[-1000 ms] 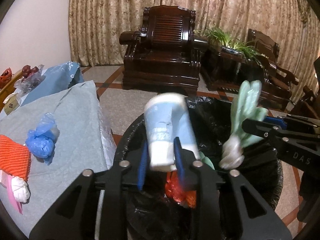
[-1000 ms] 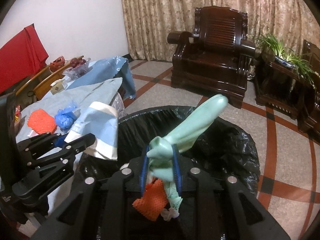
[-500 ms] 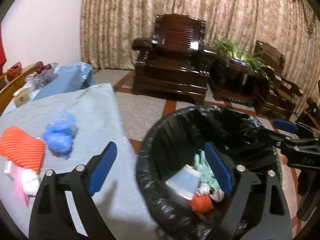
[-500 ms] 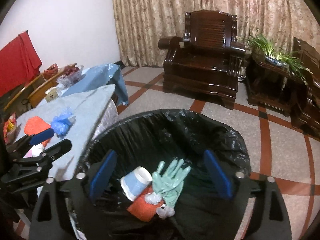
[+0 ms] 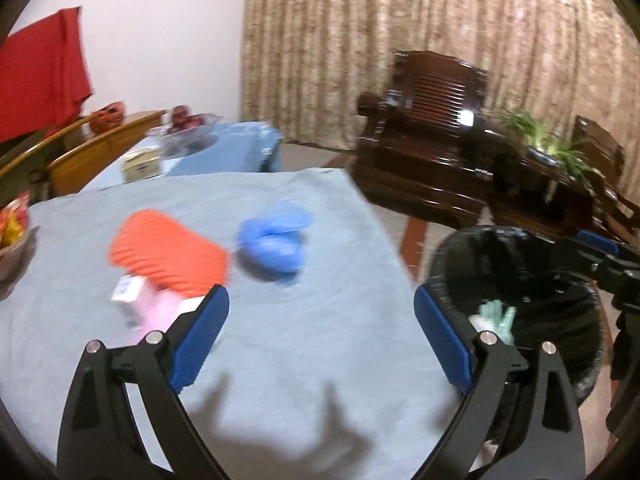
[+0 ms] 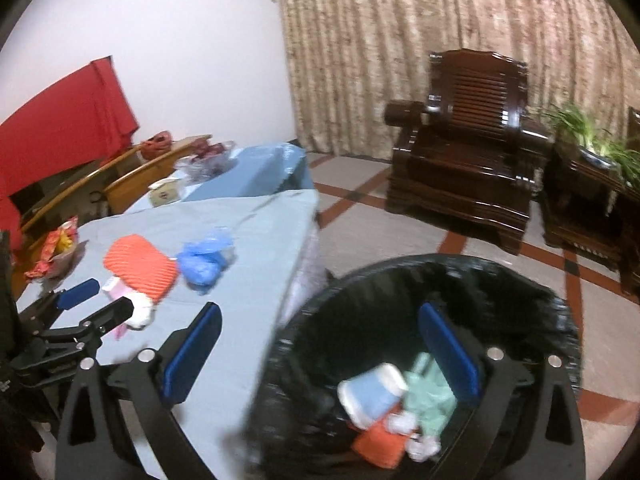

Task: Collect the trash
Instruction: 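Move both open tools back over the table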

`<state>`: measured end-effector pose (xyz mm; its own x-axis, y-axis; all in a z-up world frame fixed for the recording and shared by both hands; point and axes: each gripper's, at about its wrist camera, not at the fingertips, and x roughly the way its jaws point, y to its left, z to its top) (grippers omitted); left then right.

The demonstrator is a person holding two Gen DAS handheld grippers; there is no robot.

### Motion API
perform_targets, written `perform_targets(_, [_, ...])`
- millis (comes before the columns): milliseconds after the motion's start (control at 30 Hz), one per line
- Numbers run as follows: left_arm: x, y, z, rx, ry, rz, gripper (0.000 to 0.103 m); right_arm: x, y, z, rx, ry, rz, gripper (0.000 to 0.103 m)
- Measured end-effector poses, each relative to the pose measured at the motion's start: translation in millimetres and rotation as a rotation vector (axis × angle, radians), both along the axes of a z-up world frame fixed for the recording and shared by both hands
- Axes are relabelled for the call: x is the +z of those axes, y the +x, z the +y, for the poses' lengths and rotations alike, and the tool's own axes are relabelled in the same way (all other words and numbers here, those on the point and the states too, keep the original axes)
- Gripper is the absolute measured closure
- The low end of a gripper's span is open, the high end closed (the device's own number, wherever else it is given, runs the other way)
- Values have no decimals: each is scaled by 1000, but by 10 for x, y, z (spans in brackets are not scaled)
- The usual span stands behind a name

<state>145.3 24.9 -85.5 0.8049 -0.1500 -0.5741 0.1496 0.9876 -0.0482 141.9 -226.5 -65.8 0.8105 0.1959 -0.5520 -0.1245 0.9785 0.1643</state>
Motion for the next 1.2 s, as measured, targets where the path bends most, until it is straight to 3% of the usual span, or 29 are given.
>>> perform_targets(300, [-122, -59, 848, 151, 26, 22, 12, -136, 183, 804, 123, -18, 0, 6])
perform_targets(533, [-277, 4, 1235, 209, 45, 54, 12, -296, 305, 1203, 177, -28, 14, 6])
perform_targets(633, [-387, 68, 1329, 220, 44, 83, 20, -385, 357, 1323, 187, -39, 23, 6])
perform_targets(1200, [-858, 512, 1491, 202, 10, 197, 40, -748, 556, 1540, 187, -86, 93, 6])
